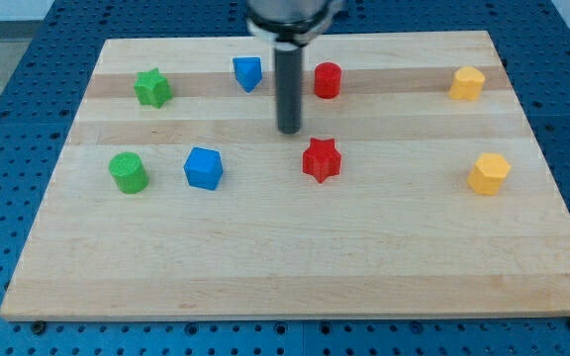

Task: Push red star towards yellow hexagon

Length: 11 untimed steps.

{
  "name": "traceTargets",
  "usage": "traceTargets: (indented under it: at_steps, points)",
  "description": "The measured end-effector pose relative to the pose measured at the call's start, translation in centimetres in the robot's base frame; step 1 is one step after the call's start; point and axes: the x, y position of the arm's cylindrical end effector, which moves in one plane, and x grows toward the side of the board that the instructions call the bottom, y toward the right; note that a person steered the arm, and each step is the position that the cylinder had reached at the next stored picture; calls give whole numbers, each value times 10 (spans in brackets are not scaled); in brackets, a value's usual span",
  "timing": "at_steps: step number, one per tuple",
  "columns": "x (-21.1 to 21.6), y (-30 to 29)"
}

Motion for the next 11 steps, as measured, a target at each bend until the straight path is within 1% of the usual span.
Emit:
traceTargets:
  at_steps: [1, 2, 4, 5, 10, 11]
  points:
    - [43, -37]
    - [91, -26]
    - [68, 21]
    - [57, 25]
    - [47, 190]
    - [47, 195]
